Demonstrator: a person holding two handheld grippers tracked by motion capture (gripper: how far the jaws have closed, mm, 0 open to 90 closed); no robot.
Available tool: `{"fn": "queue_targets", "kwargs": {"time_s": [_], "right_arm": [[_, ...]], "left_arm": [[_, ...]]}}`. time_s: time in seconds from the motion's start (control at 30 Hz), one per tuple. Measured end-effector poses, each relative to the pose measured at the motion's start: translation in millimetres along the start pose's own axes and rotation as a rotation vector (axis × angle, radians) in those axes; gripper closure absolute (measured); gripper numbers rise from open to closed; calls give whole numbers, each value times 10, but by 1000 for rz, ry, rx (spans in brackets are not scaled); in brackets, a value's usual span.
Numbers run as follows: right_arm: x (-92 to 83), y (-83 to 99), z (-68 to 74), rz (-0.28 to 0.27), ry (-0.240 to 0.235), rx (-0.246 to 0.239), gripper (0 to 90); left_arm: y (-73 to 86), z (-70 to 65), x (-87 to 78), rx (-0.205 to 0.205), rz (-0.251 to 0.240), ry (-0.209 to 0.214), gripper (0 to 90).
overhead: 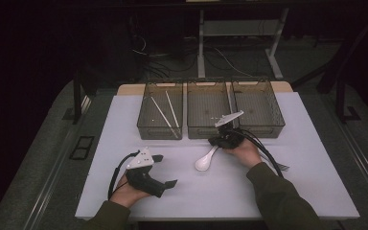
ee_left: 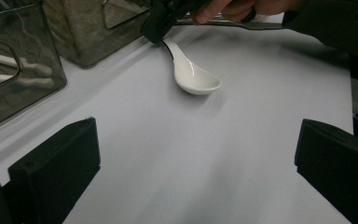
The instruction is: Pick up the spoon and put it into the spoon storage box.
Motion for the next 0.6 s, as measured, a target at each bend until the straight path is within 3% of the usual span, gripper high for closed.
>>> {"fn": "queue_targets", "kwargs": {"time_s": [0.6], "right_arm": [[-232,198,93,103,-42,-33,897]], "left_arm": [[-3,-1,-9,0,0,2,0]]}}
Point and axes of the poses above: each handheld gripper's, and its own axes: x roughly forward along the jaws, y roughly out of its underside, z roughly to its left, the point moved 7 cm from there along x, roughly forward along the jaws, and after that the axes turned 13 degrees about -z, right-handed, at the moved point
